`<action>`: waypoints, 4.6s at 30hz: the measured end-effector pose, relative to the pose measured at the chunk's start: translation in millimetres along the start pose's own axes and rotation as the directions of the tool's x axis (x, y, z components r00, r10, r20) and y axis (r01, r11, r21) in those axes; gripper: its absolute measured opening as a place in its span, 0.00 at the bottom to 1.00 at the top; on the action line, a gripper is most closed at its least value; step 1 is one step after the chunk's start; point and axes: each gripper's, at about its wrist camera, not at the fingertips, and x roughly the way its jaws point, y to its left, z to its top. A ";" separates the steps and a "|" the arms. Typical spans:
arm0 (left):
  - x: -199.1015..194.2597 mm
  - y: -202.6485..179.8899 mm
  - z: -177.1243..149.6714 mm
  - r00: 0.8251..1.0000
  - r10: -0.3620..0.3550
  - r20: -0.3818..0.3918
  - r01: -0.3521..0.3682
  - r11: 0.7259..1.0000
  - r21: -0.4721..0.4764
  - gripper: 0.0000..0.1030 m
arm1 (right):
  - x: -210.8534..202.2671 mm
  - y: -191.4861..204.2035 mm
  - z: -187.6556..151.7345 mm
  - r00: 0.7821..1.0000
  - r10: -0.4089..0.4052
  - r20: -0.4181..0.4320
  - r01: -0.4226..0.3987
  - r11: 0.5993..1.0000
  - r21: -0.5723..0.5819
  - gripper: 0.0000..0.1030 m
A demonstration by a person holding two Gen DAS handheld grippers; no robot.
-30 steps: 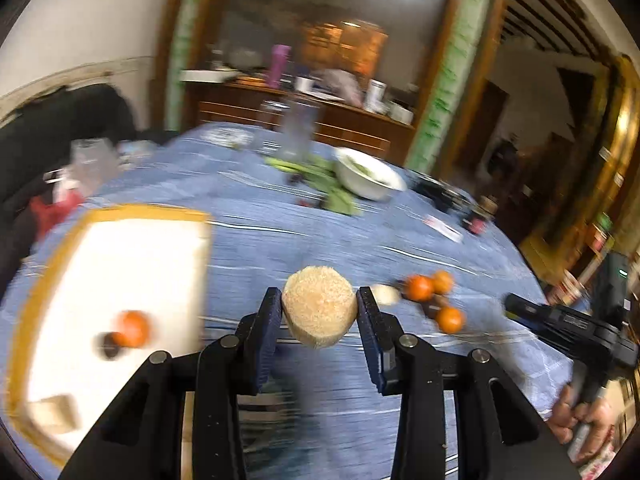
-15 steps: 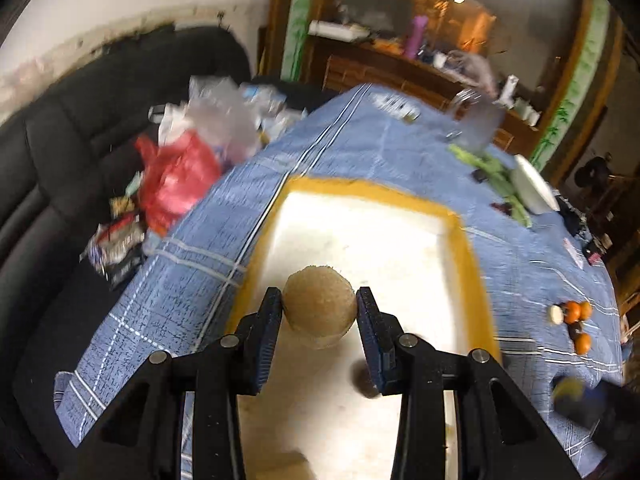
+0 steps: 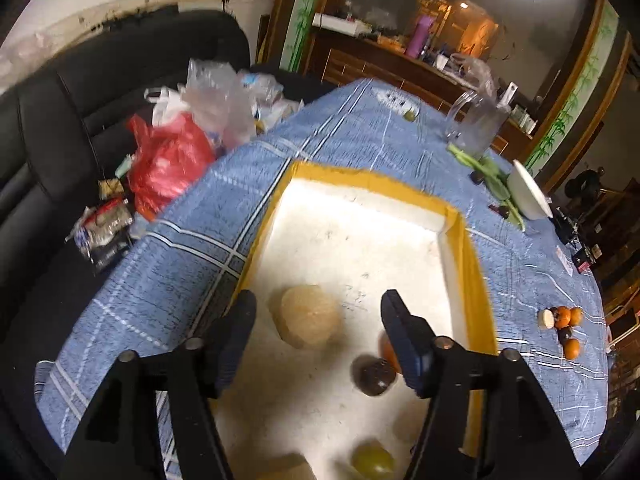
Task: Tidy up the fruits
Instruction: 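Release the tan ball into the tray with the left tool while the right tool drops the green fruit there, then withdraw both open tools from the tray toward the remaining fruit pile, then grasp an orange with the right tool while the left tool reaches for the brown fuzzy ball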
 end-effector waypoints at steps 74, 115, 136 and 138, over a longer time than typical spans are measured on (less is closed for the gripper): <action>-85.4 -235.9 -143.8 0.924 -0.376 -0.071 0.380 0.883 0.274 0.82 | -218.0 -182.5 -195.5 0.869 -0.469 0.159 0.237 0.676 0.698 0.64; -30.0 -222.0 -115.7 0.965 -0.241 -0.100 0.260 0.919 0.295 0.82 | -162.3 -337.1 -75.2 0.897 -0.419 0.142 0.252 0.748 0.614 0.64; 70.8 -307.7 -81.6 0.960 -0.236 -0.148 0.277 0.854 0.440 0.66 | -194.5 -321.7 -112.5 0.892 -0.349 0.288 0.107 0.781 0.615 0.33; 78.8 -315.9 -80.5 0.964 -0.226 -0.137 0.264 0.838 0.478 0.65 | -195.1 -325.7 -117.3 0.895 -0.339 0.289 0.093 0.777 0.622 0.33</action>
